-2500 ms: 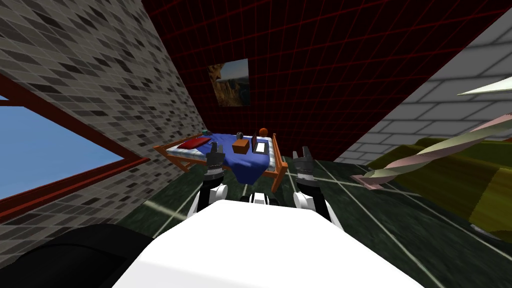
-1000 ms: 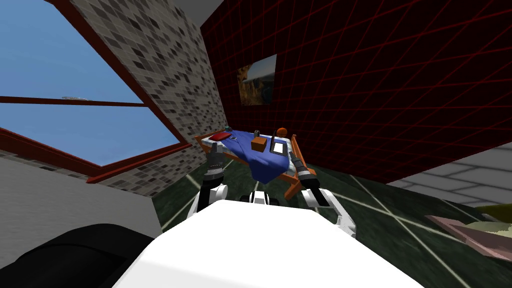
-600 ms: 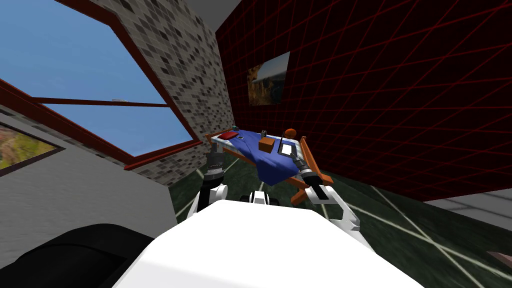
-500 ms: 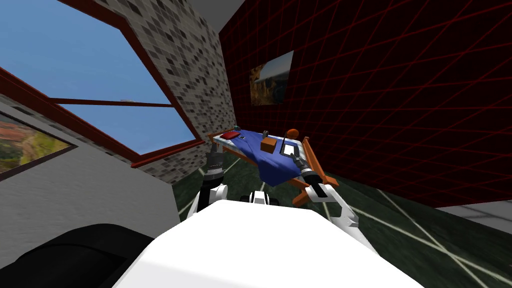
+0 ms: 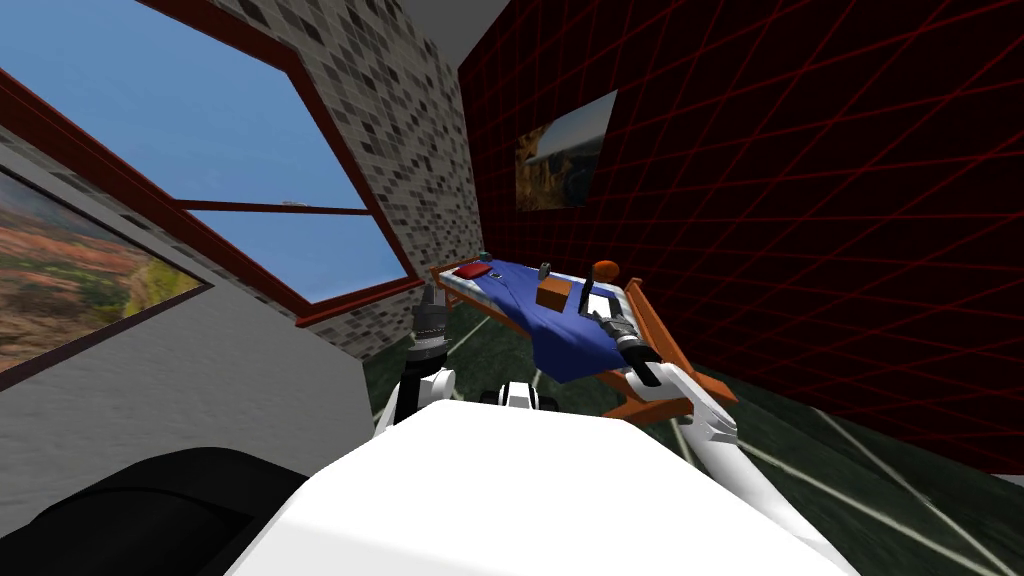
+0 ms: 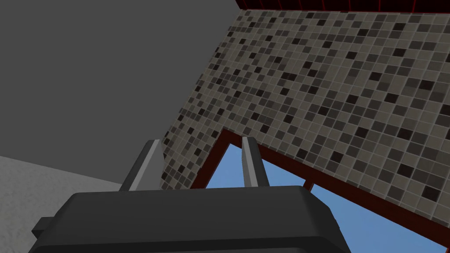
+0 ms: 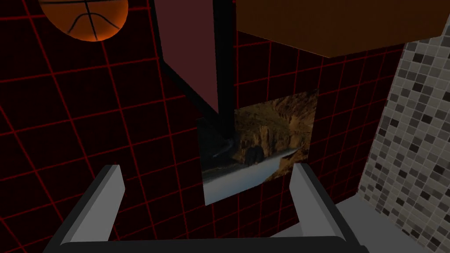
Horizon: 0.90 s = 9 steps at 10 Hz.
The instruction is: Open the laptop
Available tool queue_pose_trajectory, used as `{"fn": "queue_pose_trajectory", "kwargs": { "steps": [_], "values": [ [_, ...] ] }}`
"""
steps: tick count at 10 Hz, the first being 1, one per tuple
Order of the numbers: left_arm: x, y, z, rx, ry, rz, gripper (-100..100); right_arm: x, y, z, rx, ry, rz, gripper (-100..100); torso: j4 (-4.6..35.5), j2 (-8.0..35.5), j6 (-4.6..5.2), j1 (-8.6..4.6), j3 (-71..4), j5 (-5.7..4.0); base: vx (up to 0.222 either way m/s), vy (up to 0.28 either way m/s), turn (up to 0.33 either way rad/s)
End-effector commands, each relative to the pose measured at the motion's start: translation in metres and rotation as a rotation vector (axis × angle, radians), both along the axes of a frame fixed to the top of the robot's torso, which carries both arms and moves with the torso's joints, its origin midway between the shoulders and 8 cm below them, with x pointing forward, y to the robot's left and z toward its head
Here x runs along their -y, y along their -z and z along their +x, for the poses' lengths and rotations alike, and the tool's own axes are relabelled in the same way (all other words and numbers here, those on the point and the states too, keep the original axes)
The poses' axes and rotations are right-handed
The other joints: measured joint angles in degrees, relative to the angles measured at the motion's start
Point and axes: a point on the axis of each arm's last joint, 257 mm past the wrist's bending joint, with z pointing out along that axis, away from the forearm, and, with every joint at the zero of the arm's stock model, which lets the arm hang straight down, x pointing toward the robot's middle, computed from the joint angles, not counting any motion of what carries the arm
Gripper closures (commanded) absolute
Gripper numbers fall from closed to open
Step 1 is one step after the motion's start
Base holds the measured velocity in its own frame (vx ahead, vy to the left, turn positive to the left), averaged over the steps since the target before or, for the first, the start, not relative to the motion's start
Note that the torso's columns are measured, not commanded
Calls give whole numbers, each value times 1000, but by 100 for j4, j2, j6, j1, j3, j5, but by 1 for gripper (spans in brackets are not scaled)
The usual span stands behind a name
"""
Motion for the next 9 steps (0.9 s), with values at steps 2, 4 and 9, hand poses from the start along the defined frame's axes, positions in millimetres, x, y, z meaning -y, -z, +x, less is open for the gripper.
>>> {"fn": "queue_pose_trajectory", "kwargs": {
  "steps": [2, 4, 9],
  "values": [
    [0, 0, 0, 0, 0, 0, 0, 64, 3, 2, -84, 105, -279, -100, 5, 18, 2, 2, 11, 2, 95, 186, 82],
    [0, 0, 0, 0, 0, 0, 0, 87, 7, 0, -118, 139, -352, -100, 1, 2, 1, -13, 2, -3, 107, 130, 27],
    [0, 0, 0, 0, 0, 0, 0, 179, -5, -10, -238, 270, -682, -100, 1, 6, 0, 10, 3, 5, 101, 144, 25]
  ]
}}
